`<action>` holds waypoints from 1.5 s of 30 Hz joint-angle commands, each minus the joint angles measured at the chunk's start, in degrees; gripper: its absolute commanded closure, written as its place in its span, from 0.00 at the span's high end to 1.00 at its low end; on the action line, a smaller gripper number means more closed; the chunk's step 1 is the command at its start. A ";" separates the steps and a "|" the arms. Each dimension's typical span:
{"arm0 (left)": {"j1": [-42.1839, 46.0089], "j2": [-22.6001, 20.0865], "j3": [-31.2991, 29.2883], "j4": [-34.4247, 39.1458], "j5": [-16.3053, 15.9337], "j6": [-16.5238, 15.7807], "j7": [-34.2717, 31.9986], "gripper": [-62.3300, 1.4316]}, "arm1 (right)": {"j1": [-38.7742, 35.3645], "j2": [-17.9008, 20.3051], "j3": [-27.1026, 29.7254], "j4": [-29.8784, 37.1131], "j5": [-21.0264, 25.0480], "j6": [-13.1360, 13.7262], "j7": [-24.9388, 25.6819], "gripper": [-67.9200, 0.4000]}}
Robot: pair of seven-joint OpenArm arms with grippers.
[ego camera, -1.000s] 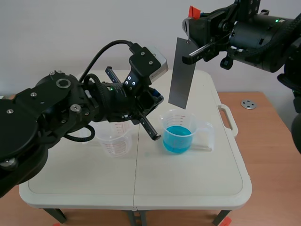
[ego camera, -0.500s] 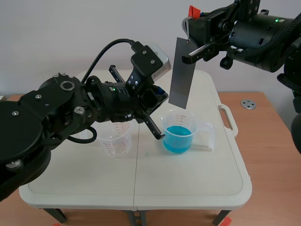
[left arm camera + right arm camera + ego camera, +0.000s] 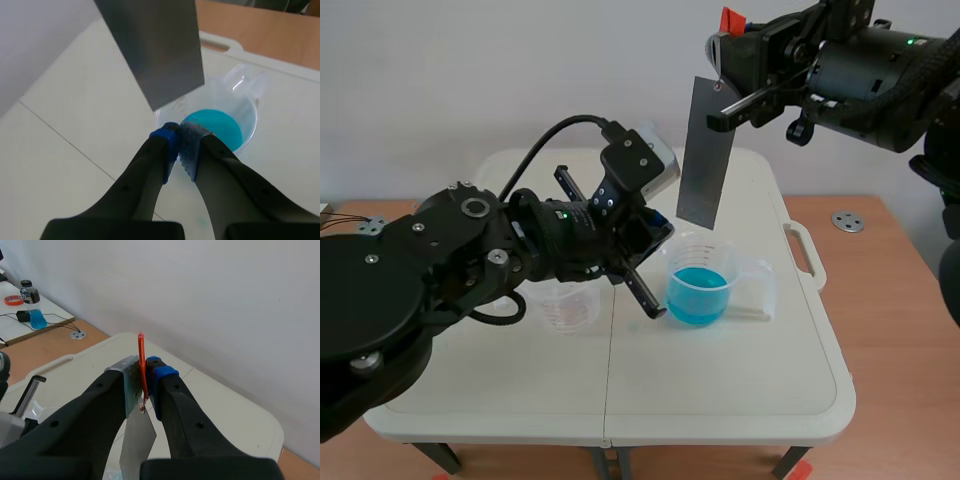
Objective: Hold the metal plate by the orange handle, dip it into the blue solution, take it out and point at it, then put the plate back in the beaker on the left.
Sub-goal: 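Point at the plate with the left hand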
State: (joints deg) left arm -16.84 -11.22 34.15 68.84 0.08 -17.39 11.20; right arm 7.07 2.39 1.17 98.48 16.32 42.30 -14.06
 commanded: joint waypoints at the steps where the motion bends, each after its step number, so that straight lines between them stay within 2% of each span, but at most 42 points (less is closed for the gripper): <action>1: -0.48 0.74 -0.09 0.17 -0.22 0.15 -1.36 0.05 | 0.85 0.31 0.28 1.22 0.85 0.42 0.87 0.02; 13: -0.85 -0.59 -0.15 0.35 -0.26 0.15 -0.17 0.05 | 0.85 0.31 0.28 1.22 0.85 0.42 0.90 0.02; 17: 1.81 -3.74 -0.92 3.34 -0.31 0.35 -0.07 0.05 | 0.85 0.31 0.28 1.22 0.83 0.42 0.85 0.02; 23: 8.02 -9.49 -5.84 12.17 -1.18 0.92 0.31 0.05 | 0.85 0.31 0.28 1.22 0.81 0.42 0.83 0.02; 36: 32.02 -22.16 -21.75 33.66 -2.47 1.84 0.31 0.05 | -0.87 0.31 0.28 1.22 0.35 0.42 -0.28 0.02; 45: 52.46 -25.16 -34.40 40.50 -4.15 1.86 0.33 0.05 | -1.84 0.31 0.28 1.22 -0.04 0.42 -1.68 0.02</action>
State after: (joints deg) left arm 34.76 -36.12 -0.32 108.55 -3.73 -15.88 12.14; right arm 4.69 2.39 1.17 98.48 15.81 42.30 -16.88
